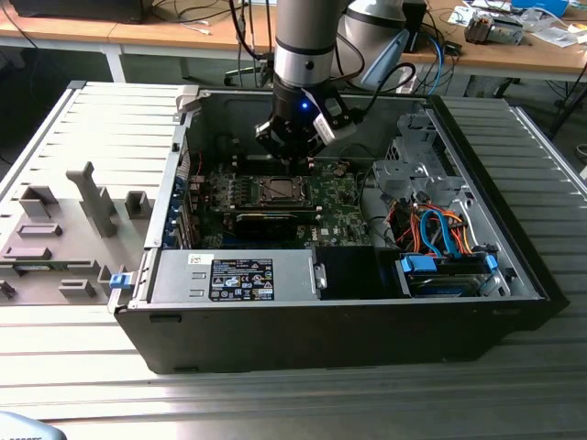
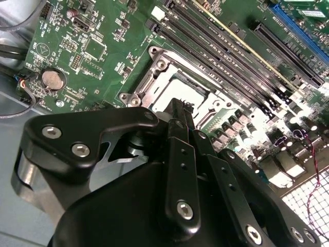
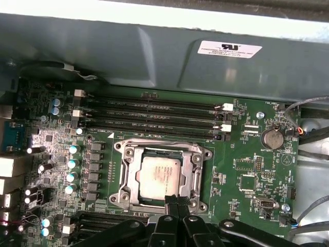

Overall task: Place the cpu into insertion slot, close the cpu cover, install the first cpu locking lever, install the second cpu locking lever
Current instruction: 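Install the second cpu locking lever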

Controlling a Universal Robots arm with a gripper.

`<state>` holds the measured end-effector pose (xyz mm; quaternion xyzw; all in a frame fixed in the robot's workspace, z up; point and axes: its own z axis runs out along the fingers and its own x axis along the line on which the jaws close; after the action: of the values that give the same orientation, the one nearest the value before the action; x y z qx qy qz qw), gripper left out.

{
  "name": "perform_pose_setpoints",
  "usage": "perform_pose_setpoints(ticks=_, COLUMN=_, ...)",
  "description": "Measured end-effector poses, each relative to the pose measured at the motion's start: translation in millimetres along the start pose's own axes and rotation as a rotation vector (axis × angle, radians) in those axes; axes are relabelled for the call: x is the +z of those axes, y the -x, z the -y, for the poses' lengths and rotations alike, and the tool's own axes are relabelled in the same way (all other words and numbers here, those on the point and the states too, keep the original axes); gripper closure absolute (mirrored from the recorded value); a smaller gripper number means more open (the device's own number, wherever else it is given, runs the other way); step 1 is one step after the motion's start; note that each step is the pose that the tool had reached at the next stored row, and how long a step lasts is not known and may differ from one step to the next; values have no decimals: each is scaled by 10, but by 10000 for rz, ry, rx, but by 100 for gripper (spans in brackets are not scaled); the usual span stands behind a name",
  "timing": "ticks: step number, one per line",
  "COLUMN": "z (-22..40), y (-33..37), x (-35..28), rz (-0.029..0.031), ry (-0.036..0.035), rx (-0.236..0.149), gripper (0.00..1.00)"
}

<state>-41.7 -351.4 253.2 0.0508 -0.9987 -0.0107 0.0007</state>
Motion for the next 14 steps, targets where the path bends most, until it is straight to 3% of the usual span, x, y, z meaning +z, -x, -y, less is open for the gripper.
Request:
perform_pose_setpoints(ticks=8, z=51, y=-7, x=5, rz=2, ry=4, rx=0, gripper=89)
perform_pose_setpoints(ticks=9, z=62, y=-10, x=7, rz=4, ry=36, rx=0, gripper=89)
perform_pose_setpoints(ticks=12, z=80, y=-13, x=11, rz=31, ry=299, rx=-1, gripper=89)
perform_pose_setpoints(ticks=14, z=90, y=-15, x=11, rz=63, ry=616, rx=-1, gripper=89)
